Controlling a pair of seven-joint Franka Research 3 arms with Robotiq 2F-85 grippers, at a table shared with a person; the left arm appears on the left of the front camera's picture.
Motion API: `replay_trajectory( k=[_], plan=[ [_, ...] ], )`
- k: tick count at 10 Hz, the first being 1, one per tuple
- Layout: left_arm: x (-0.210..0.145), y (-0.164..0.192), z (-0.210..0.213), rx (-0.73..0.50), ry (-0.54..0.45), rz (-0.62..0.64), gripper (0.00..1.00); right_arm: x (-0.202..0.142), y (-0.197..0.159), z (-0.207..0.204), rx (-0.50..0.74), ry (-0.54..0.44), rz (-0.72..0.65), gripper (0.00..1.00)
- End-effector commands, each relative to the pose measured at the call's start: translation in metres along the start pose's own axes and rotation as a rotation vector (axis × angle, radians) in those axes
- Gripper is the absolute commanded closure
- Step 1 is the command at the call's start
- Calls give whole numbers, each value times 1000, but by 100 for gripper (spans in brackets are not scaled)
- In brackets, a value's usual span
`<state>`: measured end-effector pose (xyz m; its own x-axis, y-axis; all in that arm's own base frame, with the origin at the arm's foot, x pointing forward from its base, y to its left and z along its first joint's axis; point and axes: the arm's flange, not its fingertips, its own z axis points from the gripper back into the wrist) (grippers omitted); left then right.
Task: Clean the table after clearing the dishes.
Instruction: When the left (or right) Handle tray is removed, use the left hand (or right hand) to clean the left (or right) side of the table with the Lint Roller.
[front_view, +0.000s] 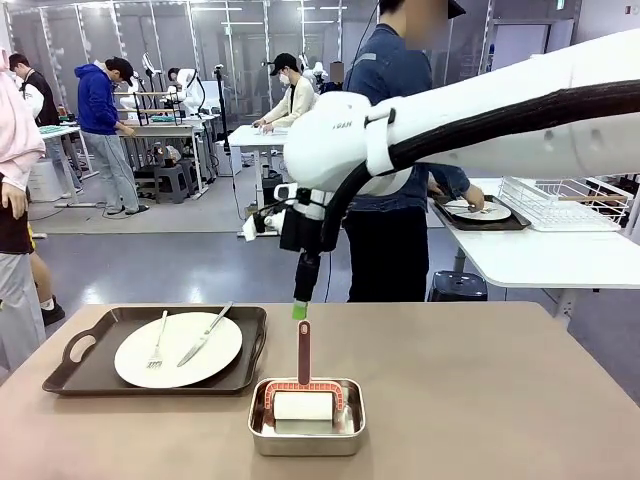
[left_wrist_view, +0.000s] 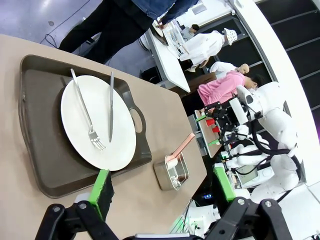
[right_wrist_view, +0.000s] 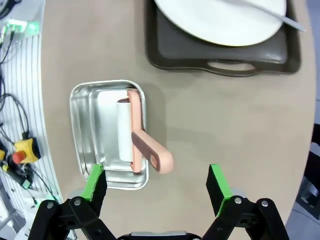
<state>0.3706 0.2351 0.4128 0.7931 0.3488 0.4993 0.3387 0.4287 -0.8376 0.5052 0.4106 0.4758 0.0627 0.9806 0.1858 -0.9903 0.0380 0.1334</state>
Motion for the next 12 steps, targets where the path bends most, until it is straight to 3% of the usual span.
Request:
replay_trajectory(
  k=[1, 4, 8, 12],
  plan=[
    [-1, -1, 2, -19, -13, -4, 0, 14, -7, -10, 24, 63, 28, 0],
    [-1, -1, 2, -19, -13, -4, 0, 12, -13, -38, 48, 123, 21, 0],
    [-1, -1, 2, -19, -13, -4, 0, 12, -19, -63, 85, 108, 9, 0],
    [-1, -1, 2, -19, -13, -4, 0, 3, -21, -80, 128, 181, 5, 0]
  ],
)
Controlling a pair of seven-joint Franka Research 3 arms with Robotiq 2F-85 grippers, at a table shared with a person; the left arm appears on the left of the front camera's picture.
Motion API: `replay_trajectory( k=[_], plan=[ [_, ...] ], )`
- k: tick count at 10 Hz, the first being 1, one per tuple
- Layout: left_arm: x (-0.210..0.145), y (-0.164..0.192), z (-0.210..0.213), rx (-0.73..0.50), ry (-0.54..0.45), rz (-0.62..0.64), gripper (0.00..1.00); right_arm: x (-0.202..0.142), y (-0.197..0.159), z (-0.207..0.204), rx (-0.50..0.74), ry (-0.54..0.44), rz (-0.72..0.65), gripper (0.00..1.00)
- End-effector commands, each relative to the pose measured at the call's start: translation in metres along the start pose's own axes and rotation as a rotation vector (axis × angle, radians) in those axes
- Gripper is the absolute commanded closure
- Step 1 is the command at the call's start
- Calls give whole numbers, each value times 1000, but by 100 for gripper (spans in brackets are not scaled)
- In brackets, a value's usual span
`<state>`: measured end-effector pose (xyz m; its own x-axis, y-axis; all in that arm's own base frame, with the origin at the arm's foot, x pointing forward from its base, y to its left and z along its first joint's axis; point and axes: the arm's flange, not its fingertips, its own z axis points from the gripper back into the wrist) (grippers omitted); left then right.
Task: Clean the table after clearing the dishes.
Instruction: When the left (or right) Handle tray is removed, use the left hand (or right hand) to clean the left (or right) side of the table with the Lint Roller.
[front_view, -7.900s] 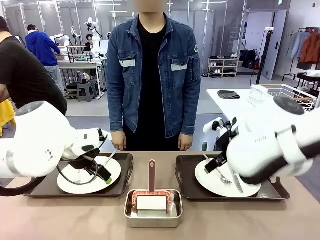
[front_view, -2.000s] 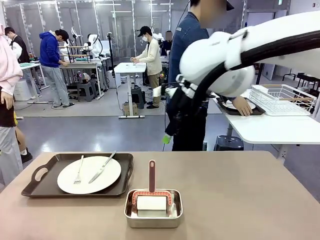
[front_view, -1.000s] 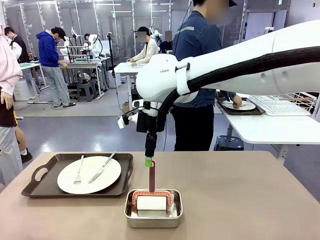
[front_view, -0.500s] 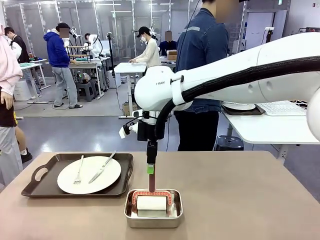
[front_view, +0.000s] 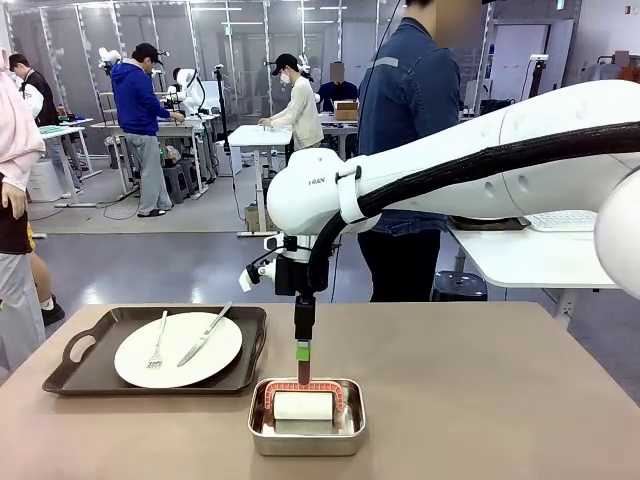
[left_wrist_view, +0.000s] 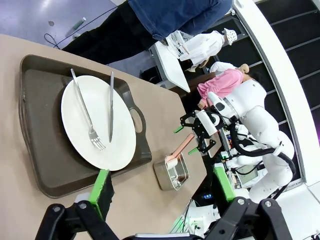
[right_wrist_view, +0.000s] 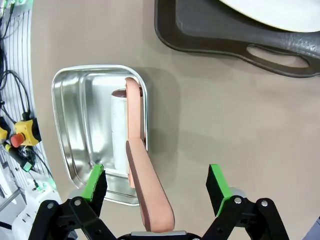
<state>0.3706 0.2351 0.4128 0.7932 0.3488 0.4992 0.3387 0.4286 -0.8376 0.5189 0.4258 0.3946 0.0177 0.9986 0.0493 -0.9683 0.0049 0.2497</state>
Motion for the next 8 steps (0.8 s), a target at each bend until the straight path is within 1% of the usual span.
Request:
replay_trajectory(
  k=[1, 2, 3, 4, 5, 7, 8],
  plan=[
    [-1, -1, 2, -19, -13, -4, 0, 3, 2, -2, 9, 45, -14, 0],
    [-1, -1, 2, -19, -13, -4, 0, 2, 1, 0, 8, 33, -21, 0],
    [-1, -1, 2, -19, -13, -4, 0, 3, 2, 2, 6, 17, -21, 44],
    [-1, -1, 2, -19, -13, -4, 0, 1, 3, 8, 11, 12, -19, 57],
    [-1, -1, 2, -19, -13, -4, 0, 2, 4, 8, 7, 23, -19, 100],
    [-1, -1, 2, -19, -13, -4, 0, 0, 5, 7, 5, 38, -21, 100],
    [-1, -1, 2, -19, -13, -4, 0, -1, 6, 11, 3, 39, -25, 84]
  ],
)
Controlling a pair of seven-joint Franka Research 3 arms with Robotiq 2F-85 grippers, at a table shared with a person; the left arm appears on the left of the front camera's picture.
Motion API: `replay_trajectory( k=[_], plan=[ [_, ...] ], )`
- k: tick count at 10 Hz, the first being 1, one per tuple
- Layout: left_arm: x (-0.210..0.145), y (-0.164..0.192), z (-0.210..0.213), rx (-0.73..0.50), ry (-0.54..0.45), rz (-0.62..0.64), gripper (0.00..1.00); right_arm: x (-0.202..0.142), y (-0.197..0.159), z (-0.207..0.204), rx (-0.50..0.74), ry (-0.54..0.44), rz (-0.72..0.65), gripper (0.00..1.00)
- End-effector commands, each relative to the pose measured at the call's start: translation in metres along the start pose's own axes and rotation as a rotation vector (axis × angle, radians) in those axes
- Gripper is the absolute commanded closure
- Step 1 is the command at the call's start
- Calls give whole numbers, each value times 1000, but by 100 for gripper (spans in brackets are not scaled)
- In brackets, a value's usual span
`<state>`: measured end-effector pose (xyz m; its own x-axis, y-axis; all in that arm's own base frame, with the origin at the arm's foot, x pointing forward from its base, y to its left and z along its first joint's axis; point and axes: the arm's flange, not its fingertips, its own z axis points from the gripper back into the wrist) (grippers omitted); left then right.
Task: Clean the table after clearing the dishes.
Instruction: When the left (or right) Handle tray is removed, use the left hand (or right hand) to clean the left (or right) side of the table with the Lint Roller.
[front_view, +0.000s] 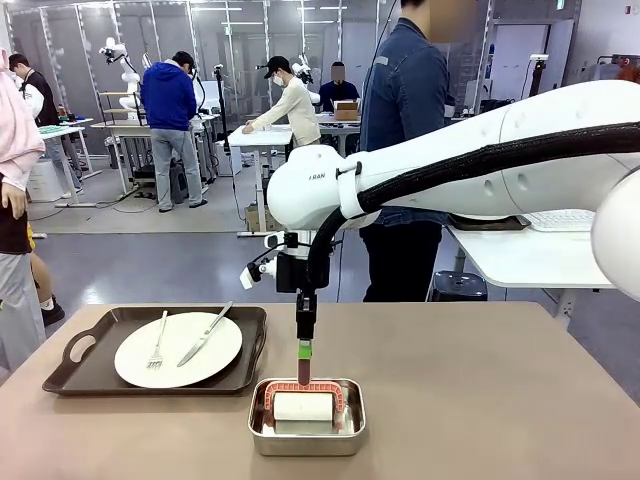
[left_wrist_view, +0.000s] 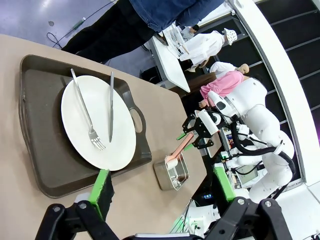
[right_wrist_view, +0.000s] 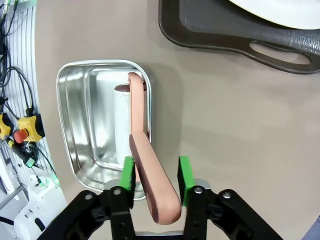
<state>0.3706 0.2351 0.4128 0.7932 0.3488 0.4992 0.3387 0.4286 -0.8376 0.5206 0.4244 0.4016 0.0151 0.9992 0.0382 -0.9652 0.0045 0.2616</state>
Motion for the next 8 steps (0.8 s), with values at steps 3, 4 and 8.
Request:
replay_trajectory(
  k=[3, 4, 8],
  plan=[
    [-1, -1, 2, -19, -13, -4, 0, -19, 14, 21, -17, 18, -34, 100],
    [-1, -1, 2, -19, -13, -4, 0, -19, 20, 24, -5, 10, -32, 100],
    [-1, -1, 2, -19, -13, -4, 0, -92, 56, 97, -76, -215, -324, 88]
  ],
)
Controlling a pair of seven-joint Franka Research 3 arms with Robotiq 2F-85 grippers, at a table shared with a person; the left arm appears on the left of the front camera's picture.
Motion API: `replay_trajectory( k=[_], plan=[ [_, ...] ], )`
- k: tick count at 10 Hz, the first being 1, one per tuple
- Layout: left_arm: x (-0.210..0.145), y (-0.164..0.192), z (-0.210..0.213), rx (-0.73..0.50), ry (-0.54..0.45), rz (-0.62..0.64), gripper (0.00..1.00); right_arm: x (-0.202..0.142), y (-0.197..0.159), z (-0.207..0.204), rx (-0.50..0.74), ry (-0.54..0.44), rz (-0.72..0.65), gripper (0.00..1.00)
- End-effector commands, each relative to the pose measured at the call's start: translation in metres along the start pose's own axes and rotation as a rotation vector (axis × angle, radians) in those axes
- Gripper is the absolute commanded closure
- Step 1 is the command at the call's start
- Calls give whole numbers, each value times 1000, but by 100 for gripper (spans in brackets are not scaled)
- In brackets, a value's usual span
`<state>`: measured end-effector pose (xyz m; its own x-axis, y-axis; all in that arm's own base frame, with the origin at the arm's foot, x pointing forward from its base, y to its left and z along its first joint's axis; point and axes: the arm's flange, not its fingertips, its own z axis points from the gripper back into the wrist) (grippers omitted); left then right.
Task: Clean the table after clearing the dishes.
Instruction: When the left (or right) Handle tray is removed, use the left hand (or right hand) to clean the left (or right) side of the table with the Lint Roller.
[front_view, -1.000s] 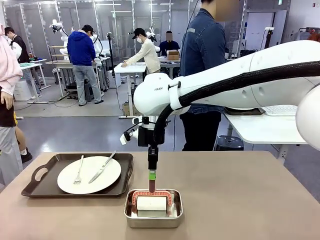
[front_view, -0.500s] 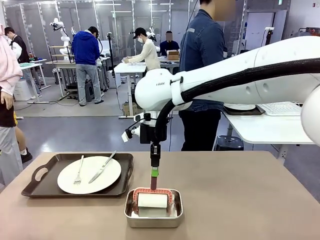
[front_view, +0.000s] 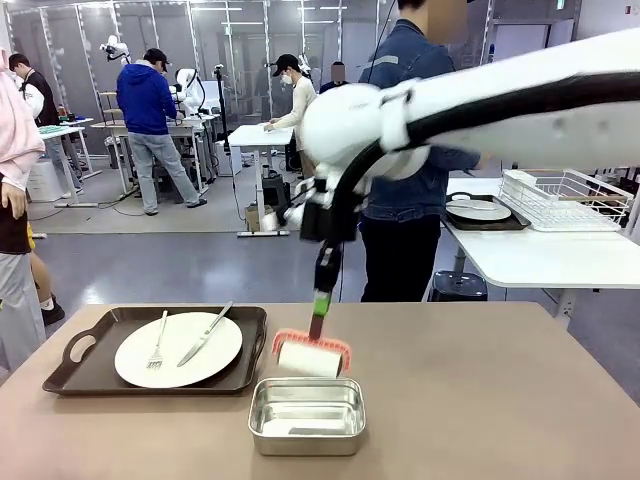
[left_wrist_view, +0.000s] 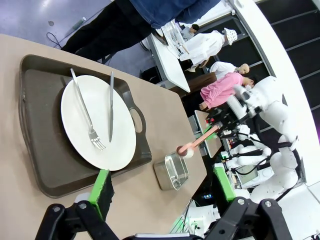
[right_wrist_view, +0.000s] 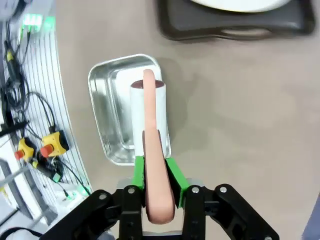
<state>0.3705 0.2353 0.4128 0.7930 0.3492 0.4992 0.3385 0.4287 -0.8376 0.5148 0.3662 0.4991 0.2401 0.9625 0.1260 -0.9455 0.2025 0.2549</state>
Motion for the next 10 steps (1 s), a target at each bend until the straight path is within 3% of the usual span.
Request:
replay_trajectory(
  k=[1, 3, 6, 10],
  plan=[
    [0, -1, 2, -19, -13, -4, 0, -69, 15, 30, -88, -125, -225, 88],
    [0, -1, 2, -19, -13, -4, 0, -132, 1, 55, -102, -239, -497, 88],
    [0, -1, 2, -19, -13, -4, 0, -213, -15, 56, -66, -373, -838, 88],
    [0, -1, 2, -19, -13, -4, 0, -261, -24, 17, -22, -586, -1187, 88]
  ],
)
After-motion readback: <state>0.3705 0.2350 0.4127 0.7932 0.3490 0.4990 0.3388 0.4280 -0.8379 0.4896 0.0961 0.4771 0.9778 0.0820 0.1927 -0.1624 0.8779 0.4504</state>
